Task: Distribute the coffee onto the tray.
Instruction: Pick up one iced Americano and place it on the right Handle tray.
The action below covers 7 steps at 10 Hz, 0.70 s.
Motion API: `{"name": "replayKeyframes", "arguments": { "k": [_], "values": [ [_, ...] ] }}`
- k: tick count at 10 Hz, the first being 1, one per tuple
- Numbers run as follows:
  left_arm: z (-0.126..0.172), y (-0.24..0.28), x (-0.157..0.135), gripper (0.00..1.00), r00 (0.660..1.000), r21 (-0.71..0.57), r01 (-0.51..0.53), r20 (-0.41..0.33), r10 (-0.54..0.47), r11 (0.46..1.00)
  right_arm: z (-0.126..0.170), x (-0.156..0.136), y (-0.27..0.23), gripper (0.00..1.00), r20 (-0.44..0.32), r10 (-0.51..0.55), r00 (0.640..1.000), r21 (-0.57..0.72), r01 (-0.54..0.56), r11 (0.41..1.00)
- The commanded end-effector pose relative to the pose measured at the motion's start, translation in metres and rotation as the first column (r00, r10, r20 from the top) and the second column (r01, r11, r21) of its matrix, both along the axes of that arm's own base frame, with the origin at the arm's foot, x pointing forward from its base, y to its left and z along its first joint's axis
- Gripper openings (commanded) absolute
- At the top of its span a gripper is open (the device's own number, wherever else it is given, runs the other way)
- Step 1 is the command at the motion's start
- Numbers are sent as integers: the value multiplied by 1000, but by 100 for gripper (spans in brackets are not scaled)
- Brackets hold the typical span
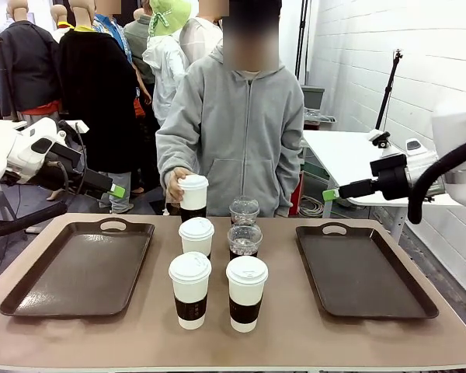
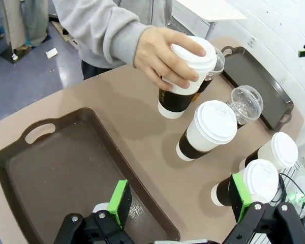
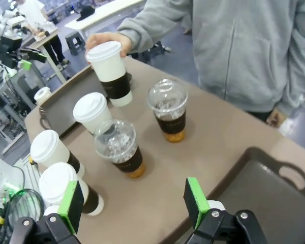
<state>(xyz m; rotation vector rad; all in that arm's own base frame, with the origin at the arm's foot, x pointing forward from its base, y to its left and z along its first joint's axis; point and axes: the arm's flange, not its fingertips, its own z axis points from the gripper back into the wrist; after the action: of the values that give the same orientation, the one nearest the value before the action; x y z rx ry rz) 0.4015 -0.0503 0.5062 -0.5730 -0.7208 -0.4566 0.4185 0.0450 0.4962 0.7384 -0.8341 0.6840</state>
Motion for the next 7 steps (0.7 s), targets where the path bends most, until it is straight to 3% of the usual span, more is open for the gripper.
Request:
{"name": "replayKeyframes", "arguments": {
  "k": [1,4,7],
  "values": [
    [-4,2,3,100,1000,-7,21,15,-21,1000,-9,29,1,100,81,79,994,1,-79,997],
    [-4,2,3,100,1000,-7,21,15,-21,1000,-14,56,1,100,211,215,954,-58,-207,977],
    [-4,2,3,100,1000,-7,21,15,-21,1000,-19,66,-1,100,213,255,943,-77,-244,967]
  ]
}}
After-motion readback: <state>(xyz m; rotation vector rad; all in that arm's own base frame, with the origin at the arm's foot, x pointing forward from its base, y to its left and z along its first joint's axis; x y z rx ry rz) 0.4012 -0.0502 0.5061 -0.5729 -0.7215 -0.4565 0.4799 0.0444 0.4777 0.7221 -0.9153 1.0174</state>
